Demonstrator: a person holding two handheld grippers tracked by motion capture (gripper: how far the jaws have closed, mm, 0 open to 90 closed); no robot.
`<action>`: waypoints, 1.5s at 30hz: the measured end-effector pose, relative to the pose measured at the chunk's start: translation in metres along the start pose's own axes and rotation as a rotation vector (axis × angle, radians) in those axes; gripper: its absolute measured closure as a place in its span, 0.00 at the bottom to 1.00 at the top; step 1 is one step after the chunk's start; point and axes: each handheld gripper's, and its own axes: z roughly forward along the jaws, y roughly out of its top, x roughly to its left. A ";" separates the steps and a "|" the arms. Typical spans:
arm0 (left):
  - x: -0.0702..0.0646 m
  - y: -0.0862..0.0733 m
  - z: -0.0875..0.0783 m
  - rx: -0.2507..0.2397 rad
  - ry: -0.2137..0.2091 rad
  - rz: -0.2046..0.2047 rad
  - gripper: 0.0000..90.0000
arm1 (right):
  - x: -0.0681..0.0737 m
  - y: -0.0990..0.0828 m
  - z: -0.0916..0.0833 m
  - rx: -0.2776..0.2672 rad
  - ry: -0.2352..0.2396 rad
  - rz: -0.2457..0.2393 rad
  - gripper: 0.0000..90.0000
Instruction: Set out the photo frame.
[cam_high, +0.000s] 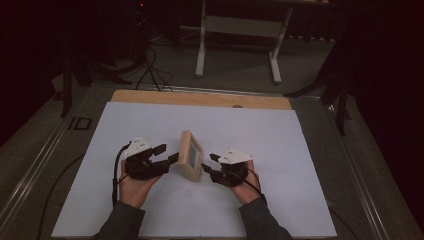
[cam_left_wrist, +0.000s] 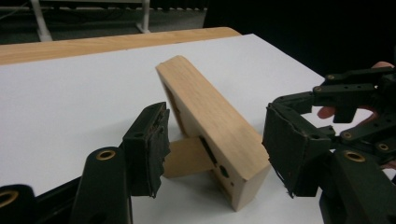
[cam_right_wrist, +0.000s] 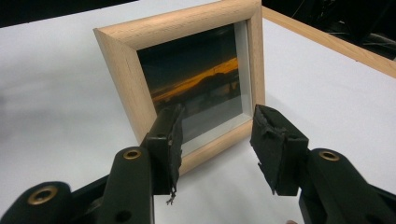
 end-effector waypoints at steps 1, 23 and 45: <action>-0.002 0.000 0.001 0.004 -0.003 0.001 0.44 | 0.000 0.000 0.000 0.000 0.000 0.000 0.58; -0.017 -0.014 0.035 0.108 0.010 0.009 0.37 | -0.006 0.001 -0.007 -0.025 -0.015 0.020 0.57; -0.016 -0.017 0.046 0.148 -0.011 -0.034 0.50 | -0.013 0.005 -0.016 -0.059 -0.036 0.040 0.56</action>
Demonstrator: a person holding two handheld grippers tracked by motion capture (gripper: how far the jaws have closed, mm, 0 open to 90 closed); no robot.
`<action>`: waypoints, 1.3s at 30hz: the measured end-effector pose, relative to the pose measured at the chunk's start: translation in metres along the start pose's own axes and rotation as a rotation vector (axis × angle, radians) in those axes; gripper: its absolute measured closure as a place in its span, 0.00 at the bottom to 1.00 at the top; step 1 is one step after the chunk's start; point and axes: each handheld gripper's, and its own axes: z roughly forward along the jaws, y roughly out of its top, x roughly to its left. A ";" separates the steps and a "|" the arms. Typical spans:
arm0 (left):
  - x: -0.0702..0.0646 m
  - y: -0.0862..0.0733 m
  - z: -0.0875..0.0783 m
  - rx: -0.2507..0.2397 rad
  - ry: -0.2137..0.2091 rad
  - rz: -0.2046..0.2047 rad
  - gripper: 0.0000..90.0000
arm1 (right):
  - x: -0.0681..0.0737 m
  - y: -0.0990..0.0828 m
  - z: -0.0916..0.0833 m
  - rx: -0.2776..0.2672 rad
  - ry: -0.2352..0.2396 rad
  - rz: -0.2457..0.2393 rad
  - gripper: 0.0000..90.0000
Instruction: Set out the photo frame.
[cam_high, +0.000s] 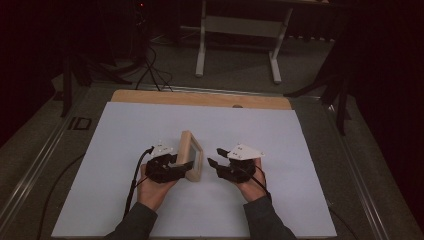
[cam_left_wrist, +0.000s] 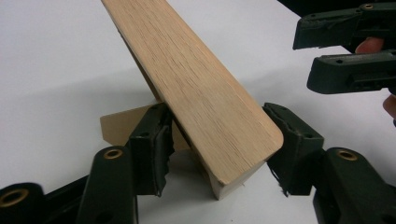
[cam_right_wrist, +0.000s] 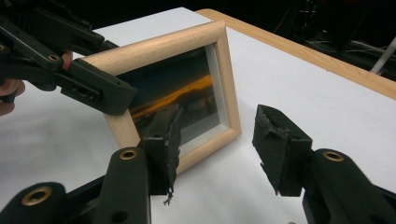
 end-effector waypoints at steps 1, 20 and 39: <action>0.000 0.000 0.000 0.002 -0.001 -0.001 0.50 | 0.000 0.000 0.000 -0.002 -0.002 0.002 0.56; -0.002 0.001 -0.001 0.004 0.012 0.002 0.57 | -0.004 0.002 -0.006 -0.026 -0.023 0.007 0.56; -0.006 0.000 -0.001 -0.007 0.008 0.032 0.67 | -0.008 0.005 -0.012 -0.048 -0.043 0.018 0.56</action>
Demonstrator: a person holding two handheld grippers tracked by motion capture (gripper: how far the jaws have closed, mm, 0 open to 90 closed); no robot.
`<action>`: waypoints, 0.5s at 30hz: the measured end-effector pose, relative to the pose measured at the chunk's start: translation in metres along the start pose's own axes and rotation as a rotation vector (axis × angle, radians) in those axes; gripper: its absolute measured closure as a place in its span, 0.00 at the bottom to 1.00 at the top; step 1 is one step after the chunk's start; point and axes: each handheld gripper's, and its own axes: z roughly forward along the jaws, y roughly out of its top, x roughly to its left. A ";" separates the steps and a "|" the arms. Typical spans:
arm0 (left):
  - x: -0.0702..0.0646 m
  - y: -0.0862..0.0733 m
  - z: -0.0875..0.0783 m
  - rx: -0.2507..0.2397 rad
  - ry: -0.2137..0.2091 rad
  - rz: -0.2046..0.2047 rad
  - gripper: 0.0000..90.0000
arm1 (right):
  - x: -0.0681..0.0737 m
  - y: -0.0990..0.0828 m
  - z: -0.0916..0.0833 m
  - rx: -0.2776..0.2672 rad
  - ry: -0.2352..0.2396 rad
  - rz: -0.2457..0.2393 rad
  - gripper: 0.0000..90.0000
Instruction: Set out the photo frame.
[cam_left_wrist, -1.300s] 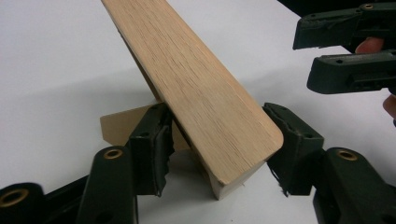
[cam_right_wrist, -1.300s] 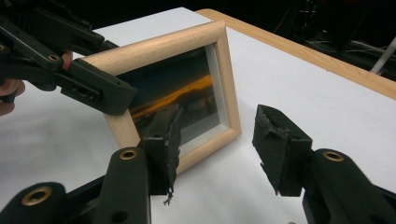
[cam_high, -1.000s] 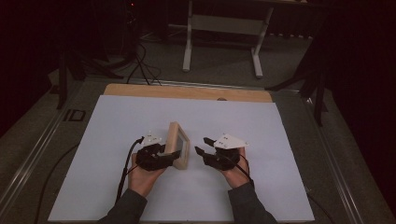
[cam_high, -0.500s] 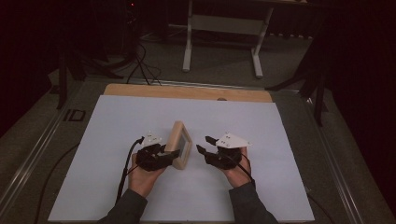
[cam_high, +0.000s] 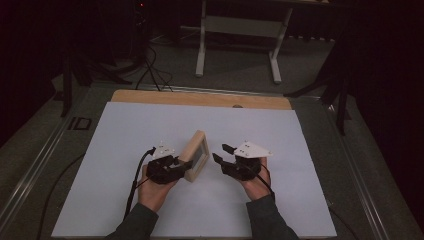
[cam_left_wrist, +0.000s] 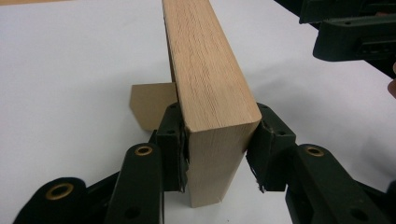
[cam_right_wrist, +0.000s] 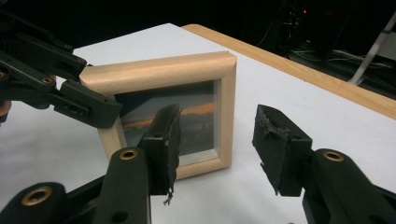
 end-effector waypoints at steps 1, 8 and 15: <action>0.000 0.000 0.000 -0.001 0.001 0.003 0.67 | 0.000 0.000 0.000 -0.001 -0.001 0.001 0.56; -0.005 -0.001 0.000 -0.005 0.004 0.041 0.68 | -0.002 0.001 -0.003 -0.011 -0.012 0.008 0.56; -0.008 -0.002 0.000 -0.004 0.004 0.077 0.68 | -0.004 0.003 -0.006 -0.022 -0.015 0.012 0.57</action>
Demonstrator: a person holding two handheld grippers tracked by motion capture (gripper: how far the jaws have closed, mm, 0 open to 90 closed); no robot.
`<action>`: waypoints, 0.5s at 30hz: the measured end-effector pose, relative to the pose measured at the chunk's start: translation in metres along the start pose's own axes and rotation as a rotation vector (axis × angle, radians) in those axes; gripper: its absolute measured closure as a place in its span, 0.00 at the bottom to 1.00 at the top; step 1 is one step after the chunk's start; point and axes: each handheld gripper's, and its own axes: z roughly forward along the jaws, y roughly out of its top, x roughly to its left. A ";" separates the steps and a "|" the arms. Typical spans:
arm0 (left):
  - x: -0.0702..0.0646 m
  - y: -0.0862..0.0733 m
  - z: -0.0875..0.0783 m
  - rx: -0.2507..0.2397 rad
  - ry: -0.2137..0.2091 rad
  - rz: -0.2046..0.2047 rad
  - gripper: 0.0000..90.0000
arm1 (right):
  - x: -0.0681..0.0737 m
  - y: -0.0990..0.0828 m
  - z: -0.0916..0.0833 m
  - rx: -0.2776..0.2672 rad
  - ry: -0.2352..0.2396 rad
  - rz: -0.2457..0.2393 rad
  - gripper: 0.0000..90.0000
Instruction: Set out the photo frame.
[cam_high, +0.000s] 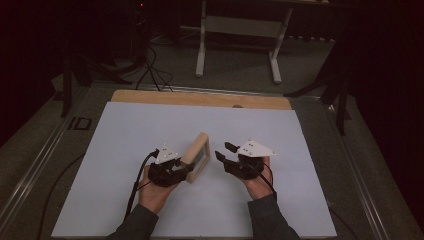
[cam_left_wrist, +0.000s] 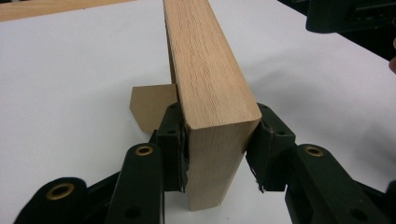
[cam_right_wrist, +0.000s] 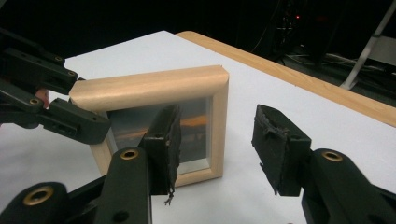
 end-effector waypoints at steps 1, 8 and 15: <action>-0.001 0.000 0.000 0.000 0.000 0.005 0.68 | 0.000 0.000 0.000 -0.002 -0.001 0.001 0.57; -0.005 -0.001 0.000 -0.003 0.004 0.032 0.68 | -0.001 0.001 -0.002 -0.010 -0.010 0.001 0.62; -0.009 -0.002 0.000 -0.005 0.003 0.065 0.67 | -0.001 0.003 -0.003 -0.015 -0.019 0.004 0.70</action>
